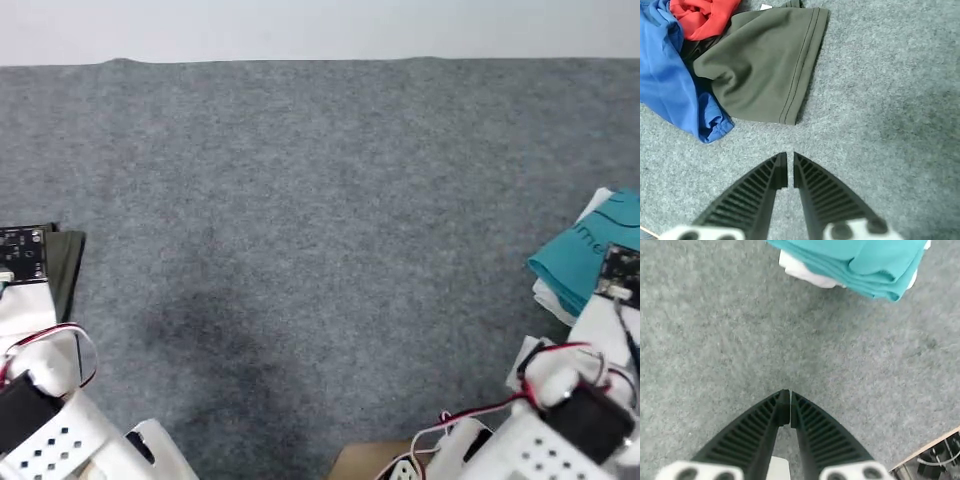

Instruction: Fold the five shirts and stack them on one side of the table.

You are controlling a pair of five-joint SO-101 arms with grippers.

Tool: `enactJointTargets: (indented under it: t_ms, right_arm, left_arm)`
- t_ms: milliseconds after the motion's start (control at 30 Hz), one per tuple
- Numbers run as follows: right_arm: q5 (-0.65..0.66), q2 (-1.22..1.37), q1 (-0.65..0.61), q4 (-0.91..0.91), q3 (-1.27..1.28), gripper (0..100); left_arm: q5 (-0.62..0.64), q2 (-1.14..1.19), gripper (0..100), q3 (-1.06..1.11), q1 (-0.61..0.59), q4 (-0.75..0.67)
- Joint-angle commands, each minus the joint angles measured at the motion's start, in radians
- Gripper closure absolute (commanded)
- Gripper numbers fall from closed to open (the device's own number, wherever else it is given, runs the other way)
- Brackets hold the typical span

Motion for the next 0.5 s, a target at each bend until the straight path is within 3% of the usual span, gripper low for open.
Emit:
enactJointTargets:
  t_ms: [0,267,467]
  right_arm:
    - [0.008,-0.019,-0.007,0.031,-0.008,98.8]
    - [0.008,-0.022,-0.007,0.031,-0.008,98.8]
    - [0.008,-0.022,-0.007,0.031,-0.008,98.8]
  left_arm:
    - [0.002,0.002,96,-0.051,0.008,0.008]
    - [0.054,0.052,96,-0.185,0.181,0.008]
    - [0.106,0.402,96,-0.375,0.187,0.009]
